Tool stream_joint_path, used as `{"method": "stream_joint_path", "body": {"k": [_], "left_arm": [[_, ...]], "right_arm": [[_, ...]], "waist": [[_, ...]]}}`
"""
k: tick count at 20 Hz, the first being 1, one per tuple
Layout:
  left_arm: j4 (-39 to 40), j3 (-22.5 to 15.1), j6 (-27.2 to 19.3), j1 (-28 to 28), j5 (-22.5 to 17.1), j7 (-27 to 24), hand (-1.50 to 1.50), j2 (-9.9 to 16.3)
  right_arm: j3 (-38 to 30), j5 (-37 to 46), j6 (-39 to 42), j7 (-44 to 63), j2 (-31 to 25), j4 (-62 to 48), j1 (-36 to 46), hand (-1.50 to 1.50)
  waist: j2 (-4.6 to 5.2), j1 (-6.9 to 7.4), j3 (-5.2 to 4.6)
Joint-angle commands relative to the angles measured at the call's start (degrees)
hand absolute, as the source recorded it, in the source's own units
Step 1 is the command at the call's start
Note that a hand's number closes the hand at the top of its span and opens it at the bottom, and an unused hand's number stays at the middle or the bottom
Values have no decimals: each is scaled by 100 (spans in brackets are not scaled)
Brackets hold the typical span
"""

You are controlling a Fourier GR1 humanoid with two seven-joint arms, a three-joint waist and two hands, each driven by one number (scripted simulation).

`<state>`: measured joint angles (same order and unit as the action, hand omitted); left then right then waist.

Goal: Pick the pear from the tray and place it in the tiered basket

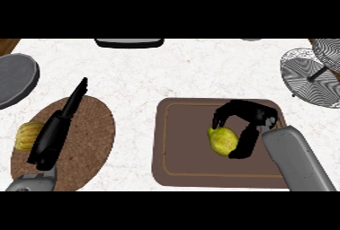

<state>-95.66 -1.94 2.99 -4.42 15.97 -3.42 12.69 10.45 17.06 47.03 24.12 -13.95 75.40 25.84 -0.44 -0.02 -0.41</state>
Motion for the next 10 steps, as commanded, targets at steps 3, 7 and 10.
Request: {"method": "stream_joint_path", "body": {"k": [3, 7, 10], "left_arm": [[-98, 326, 348, -95, -272, 50, 0, 186], [13, 263, 42, 83, -32, 39, 0, 50], [-31, 489, -27, 310, -90, 62, 0, 135]], "right_arm": [[-418, 130, -156, -522, -79, -217, 429, 150], [-933, 893, -859, -320, -1371, 78, -218, 150], [-1806, 1471, -1550, 206, -2515, -231, -632, 150]], "waist": [[47, 45, 42], [16, -293, 44], [-70, -856, 39]]}}
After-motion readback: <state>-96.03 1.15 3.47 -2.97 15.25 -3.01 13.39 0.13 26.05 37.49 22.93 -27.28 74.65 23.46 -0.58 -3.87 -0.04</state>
